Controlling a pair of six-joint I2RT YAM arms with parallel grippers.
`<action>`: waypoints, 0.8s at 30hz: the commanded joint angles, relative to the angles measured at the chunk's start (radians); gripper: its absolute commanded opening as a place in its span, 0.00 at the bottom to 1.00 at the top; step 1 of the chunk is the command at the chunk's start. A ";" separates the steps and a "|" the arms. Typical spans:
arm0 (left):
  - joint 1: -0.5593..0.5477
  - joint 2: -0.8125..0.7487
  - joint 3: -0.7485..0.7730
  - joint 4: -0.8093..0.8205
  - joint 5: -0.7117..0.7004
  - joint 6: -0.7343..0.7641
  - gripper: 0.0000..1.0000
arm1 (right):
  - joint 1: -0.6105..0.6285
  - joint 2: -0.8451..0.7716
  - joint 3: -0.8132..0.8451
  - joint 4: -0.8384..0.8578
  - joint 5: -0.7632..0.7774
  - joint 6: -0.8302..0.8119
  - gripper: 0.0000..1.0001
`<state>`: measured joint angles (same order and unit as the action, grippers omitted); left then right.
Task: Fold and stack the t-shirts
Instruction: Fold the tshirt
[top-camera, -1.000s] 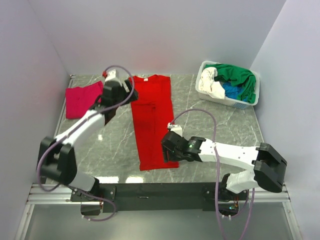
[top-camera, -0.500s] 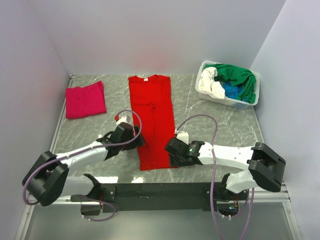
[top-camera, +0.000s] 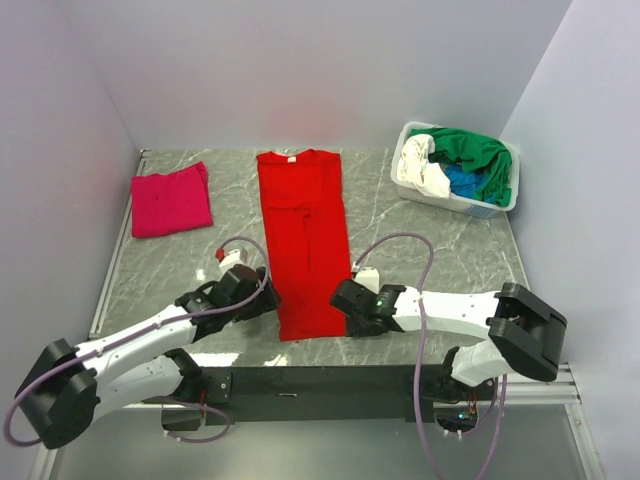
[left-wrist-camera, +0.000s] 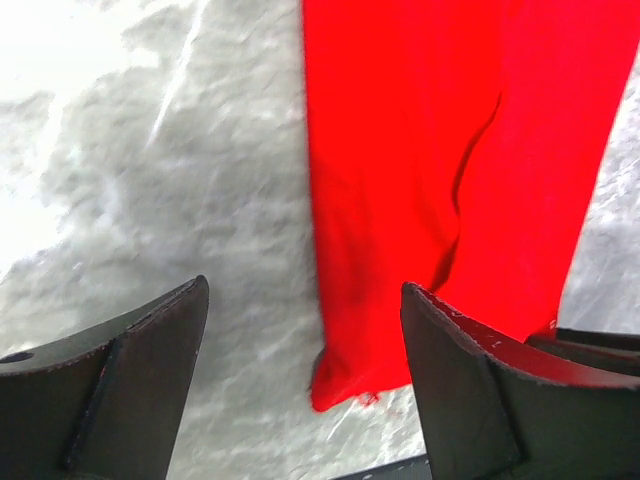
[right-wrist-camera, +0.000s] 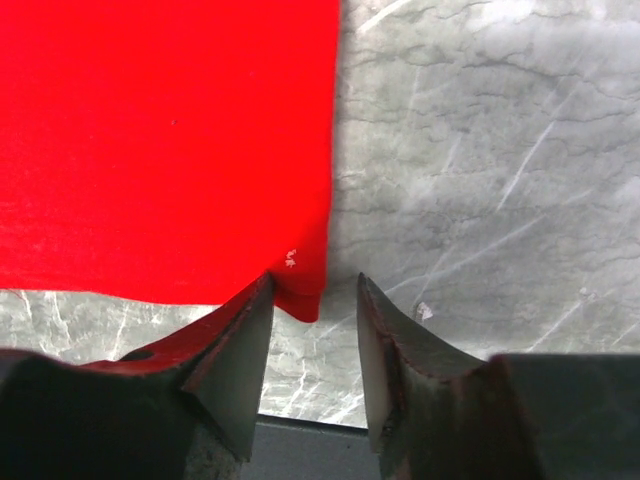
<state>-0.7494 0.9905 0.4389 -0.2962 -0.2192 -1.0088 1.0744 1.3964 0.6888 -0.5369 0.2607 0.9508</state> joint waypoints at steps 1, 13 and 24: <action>-0.013 -0.059 -0.035 -0.086 -0.028 -0.039 0.82 | 0.022 0.032 -0.003 0.035 -0.021 0.025 0.44; -0.064 -0.153 -0.127 -0.063 0.026 -0.096 0.77 | 0.053 0.087 0.017 0.023 -0.034 0.039 0.00; -0.197 -0.148 -0.154 -0.058 0.029 -0.198 0.67 | 0.053 0.073 0.020 0.005 -0.018 0.046 0.00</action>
<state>-0.9115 0.8421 0.3077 -0.3431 -0.2035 -1.1511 1.1149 1.4452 0.7166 -0.4934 0.2432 0.9791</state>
